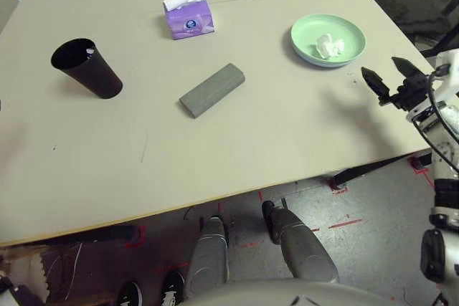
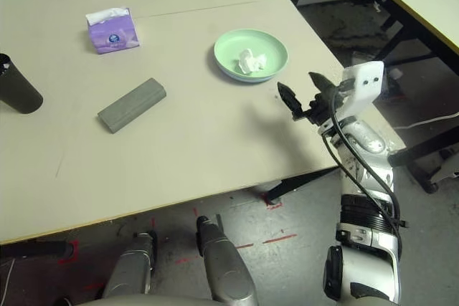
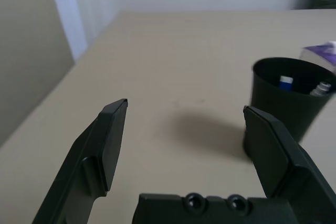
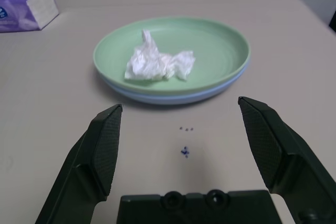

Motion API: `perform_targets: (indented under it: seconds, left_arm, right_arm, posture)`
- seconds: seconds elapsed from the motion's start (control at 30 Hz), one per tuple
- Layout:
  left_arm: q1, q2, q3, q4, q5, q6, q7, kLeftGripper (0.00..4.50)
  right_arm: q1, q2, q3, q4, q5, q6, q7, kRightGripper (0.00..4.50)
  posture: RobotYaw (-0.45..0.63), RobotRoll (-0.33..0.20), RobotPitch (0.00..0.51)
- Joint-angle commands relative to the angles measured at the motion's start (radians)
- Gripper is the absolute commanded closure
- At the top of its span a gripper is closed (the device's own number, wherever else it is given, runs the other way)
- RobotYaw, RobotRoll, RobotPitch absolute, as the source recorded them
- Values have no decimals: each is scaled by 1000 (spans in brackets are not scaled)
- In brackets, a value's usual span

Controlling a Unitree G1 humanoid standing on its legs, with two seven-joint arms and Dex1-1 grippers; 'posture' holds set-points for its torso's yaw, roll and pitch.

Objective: Organize and tidy the items on the table.

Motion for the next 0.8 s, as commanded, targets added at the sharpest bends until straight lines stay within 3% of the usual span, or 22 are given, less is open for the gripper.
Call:
perform_targets:
  seconds: [0.03, 0.2, 0.4, 0.6, 0.8]
  left_arm:
    - [58, -20, -6, 32, -13, 34, -36, 11]
    - [120, -53, 0, 22, -41, 85, -54, 11]
    - [161, -84, -93, -38, 23, 74, -39, 11]
    - [152, -81, -157, -102, 53, 84, -15, 11]
    - [126, -49, -141, -116, 46, 99, 6, 11]
  right_arm:
    - [2, -7, 17, 46, -4, -40, 34, 0]
    - [-11, -19, 34, 71, -21, -68, 50, 0]
    - [-19, -8, 50, 43, -13, -55, 41, 0]
    - [4, 7, 58, -16, -2, -23, 21, 0]
    - [32, 52, 75, -140, 17, 38, -28, 0]
  posture:
    - [-121, 0, 276]
    - [-111, 0, 277]
    - [-111, 0, 284]
    - [-116, 0, 297]
    - [-110, 0, 305]
